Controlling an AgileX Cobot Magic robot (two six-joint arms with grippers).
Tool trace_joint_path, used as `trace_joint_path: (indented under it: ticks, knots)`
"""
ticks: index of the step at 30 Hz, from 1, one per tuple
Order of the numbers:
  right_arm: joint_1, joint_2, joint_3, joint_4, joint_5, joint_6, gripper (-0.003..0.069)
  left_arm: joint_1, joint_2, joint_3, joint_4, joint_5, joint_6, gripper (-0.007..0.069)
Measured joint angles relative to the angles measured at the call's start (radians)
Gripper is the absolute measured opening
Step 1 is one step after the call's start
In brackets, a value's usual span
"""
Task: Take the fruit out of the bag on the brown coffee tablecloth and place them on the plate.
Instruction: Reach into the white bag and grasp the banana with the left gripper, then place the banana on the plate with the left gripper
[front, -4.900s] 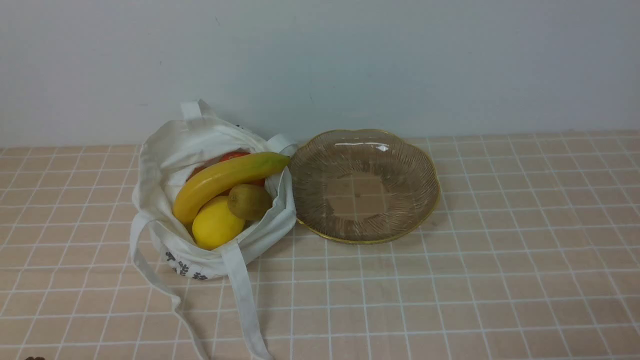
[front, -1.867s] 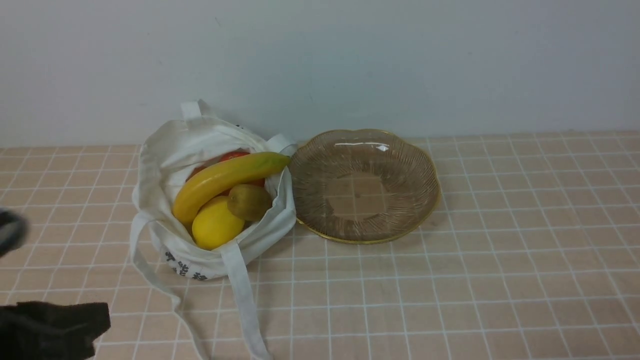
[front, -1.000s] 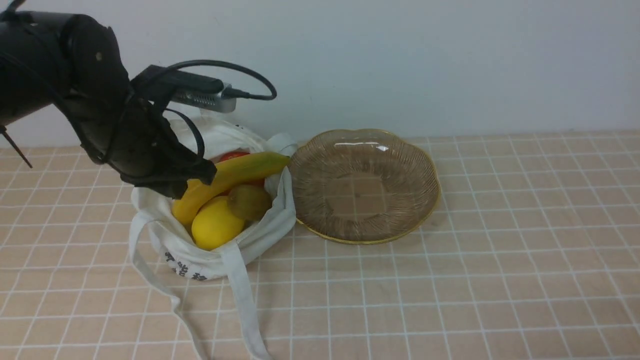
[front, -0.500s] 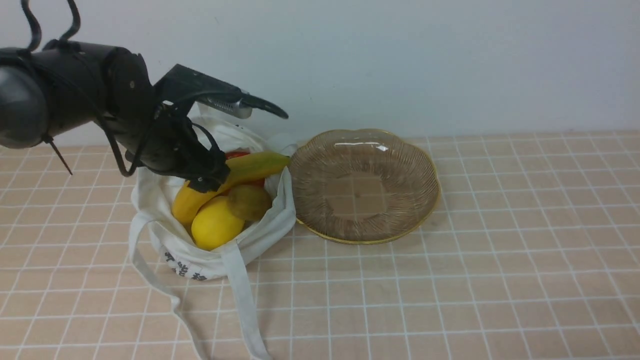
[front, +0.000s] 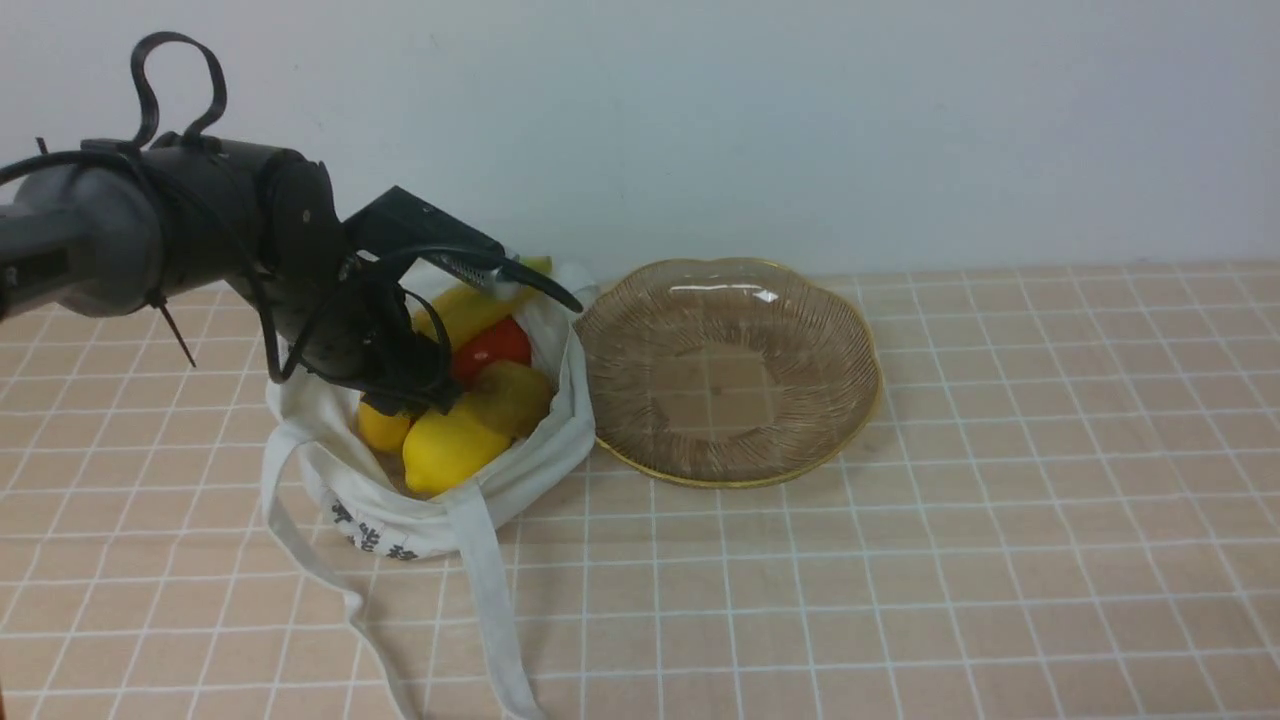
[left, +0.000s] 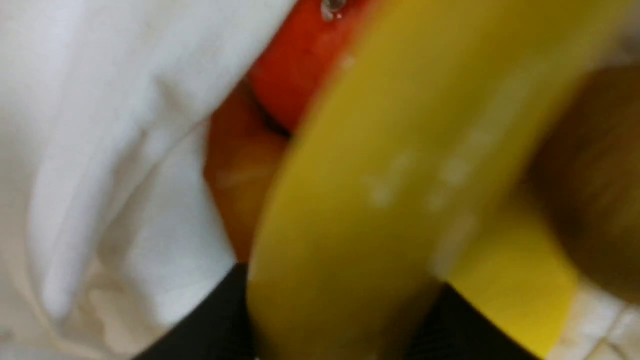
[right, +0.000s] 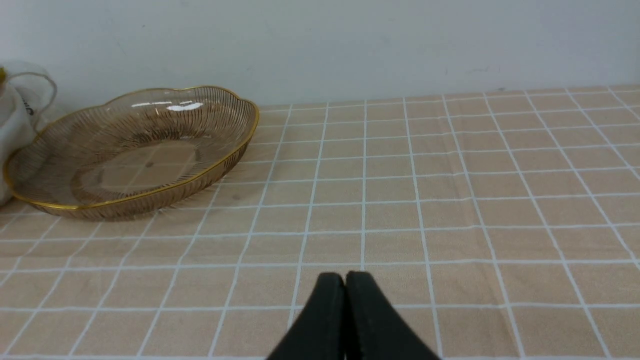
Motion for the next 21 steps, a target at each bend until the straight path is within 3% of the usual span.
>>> trace_joint_path:
  ticks: [13, 17, 21]
  knots:
    - [0.000, 0.000, 0.000, 0.000, 0.000, 0.000, -0.0013, 0.000, -0.167, 0.000, 0.101, 0.086, -0.029, 0.0320]
    - [0.000, 0.000, 0.000, 0.000, 0.000, 0.000, -0.0013, 0.000, -0.260, -0.006, 0.182, 0.146, -0.122, 0.0320]
    - [0.000, 0.000, 0.000, 0.000, 0.000, 0.000, -0.0013, 0.000, -0.300, -0.068, 0.124, 0.198, -0.217, 0.0320]
